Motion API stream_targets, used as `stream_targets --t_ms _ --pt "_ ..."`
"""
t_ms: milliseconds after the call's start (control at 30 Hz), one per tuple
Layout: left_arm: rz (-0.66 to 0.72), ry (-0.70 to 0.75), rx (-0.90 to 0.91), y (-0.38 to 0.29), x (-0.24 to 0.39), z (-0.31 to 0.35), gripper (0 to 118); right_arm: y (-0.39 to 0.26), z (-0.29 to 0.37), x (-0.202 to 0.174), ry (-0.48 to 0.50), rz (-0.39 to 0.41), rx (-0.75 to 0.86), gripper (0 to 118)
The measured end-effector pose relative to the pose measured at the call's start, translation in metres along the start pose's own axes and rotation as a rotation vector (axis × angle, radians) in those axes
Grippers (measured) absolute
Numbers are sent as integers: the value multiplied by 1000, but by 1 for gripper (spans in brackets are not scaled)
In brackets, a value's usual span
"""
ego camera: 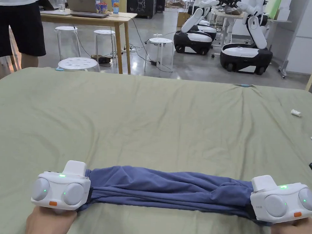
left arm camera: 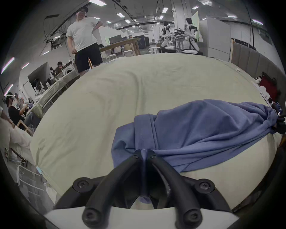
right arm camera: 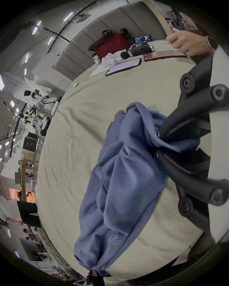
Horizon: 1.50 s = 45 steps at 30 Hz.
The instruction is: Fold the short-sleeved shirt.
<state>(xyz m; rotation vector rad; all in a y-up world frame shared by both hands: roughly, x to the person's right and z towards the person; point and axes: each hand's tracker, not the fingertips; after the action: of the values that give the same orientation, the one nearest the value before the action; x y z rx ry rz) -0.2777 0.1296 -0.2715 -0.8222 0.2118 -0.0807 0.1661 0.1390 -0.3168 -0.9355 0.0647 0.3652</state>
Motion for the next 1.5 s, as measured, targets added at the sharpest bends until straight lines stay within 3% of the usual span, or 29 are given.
stream_targets --t_ms 33,67,100,133,167,200,300,400,433,467,500,533,567,933,967,1000,1033,1067,1100,1500 --pt "3 2 1 1 0 1 9 0 1 -2 -3 5 1 17" --pt "6 -3 7 2 -1 3 21 -2 6 -2 0 -1 12 31" --pt "10 -4 17 2 -3 6 55 -4 11 1 23 -30 32 64" --pt "20 1 27 2 -3 16 84 -6 18 3 25 -39 33 88" --pt "40 -7 35 3 -6 23 107 -8 26 6 34 -47 33 103" --pt "65 -27 38 3 -11 28 116 -10 34 10 60 -57 38 108" --pt "101 -60 111 5 -20 55 115 -16 75 14 106 -65 142 108" --pt "115 -57 145 12 -20 72 111 -12 97 10 91 -84 229 107" --pt "119 -59 153 14 -18 76 99 -9 100 7 91 -83 238 104" --pt "114 -58 163 16 -15 77 76 -3 103 0 78 -70 242 92" --pt "109 -52 175 18 -11 75 28 2 100 -6 57 -58 247 56" --pt "102 -39 180 19 -5 72 0 6 93 -11 33 -59 246 14" --pt "98 -28 178 18 1 69 0 9 86 -17 3 -80 232 1" --pt "122 -47 139 19 -5 49 3 24 65 -39 -3 -85 216 0" --pt "125 -52 137 21 -10 48 19 25 65 -40 -6 -85 220 0" --pt "127 -73 125 22 -16 47 53 26 67 -35 -4 -85 225 0" --pt "141 -103 106 24 -22 45 78 26 68 -35 0 -83 227 0" --pt "170 -141 104 24 -28 44 92 27 68 -37 2 -77 230 0" --pt "194 -184 114 24 -34 41 95 27 68 -39 1 -71 233 0" --pt "444 -700 -124 17 -91 -31 86 24 78 -43 13 -37 239 0"
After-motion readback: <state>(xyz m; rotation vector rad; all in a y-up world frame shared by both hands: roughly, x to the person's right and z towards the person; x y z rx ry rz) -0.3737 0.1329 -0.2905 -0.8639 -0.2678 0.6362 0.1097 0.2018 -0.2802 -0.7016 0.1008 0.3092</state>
